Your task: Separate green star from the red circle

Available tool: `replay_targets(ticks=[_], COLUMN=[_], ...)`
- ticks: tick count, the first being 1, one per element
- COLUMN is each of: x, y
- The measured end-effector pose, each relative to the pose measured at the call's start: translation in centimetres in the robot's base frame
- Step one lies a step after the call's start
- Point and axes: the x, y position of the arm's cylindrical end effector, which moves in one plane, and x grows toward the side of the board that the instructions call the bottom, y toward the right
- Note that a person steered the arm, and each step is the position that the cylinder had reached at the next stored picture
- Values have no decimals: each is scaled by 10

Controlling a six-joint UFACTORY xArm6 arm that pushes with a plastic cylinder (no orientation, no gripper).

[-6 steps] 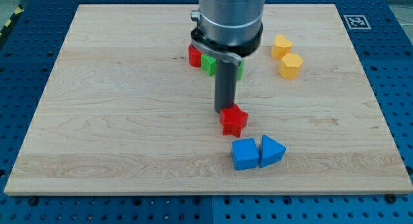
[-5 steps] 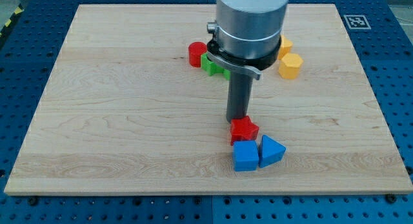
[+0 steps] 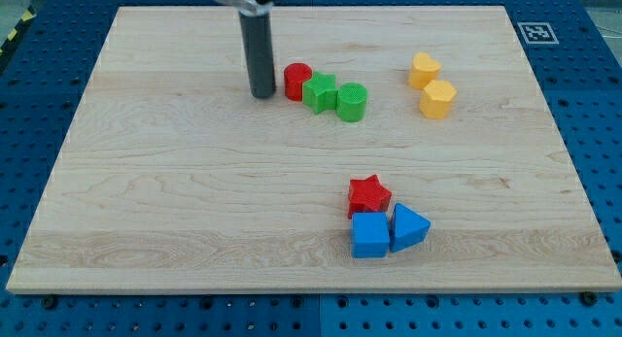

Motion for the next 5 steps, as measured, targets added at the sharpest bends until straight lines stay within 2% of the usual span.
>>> replay_targets(ticks=[1,2,3,5], x=[-43,-70,-63,21], y=[8,42,80,83])
